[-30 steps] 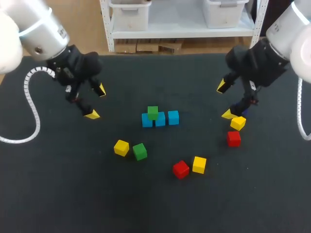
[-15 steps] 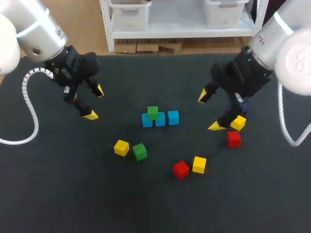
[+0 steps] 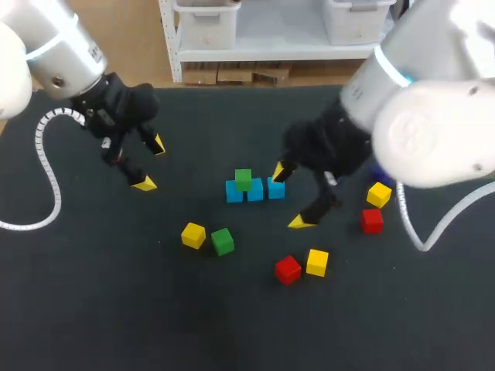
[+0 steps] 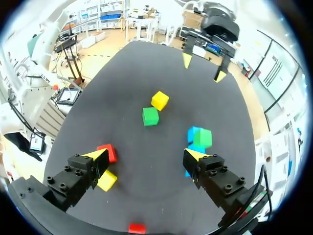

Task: Place the blue cubes, place green cubes on the blue cubes, place the yellow cubes on the green cubes, then place the red cubes on the yellow cubes, and place purple cube on the red cubes.

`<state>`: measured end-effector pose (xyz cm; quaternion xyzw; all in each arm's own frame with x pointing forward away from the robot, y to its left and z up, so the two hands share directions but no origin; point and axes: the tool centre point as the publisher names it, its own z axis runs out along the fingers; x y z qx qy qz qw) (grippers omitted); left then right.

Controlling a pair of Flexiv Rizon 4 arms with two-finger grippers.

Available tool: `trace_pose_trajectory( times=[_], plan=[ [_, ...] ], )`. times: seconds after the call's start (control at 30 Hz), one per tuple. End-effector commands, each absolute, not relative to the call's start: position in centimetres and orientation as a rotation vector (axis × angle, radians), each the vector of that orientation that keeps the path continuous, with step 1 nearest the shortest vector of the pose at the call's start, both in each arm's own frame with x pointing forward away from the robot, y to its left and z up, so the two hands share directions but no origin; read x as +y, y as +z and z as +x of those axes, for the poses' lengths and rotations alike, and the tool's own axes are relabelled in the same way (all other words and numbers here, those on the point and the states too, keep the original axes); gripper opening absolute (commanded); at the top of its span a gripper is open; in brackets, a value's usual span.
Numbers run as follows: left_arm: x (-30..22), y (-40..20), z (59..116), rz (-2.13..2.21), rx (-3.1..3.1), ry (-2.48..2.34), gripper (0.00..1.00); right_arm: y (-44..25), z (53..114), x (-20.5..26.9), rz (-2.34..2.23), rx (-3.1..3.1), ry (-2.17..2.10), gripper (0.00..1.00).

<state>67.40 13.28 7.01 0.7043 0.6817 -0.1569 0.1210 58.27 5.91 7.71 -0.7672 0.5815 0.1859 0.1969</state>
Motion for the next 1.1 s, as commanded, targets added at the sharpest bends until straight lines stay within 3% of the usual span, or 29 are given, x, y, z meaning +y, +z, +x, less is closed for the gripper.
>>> trace_pose_trajectory(
  times=[0.03,1.1],
  plan=[
    [13.3,7.0,67.4,2.056,1.989,-0.456,1.0,7.0,57.6,7.5,-2.157,1.62,0.519,1.0],
    [13.3,7.0,67.4,2.056,1.989,-0.456,1.0,0.8,57.6,14.3,-2.284,1.581,0.615,1.0]
  ],
)
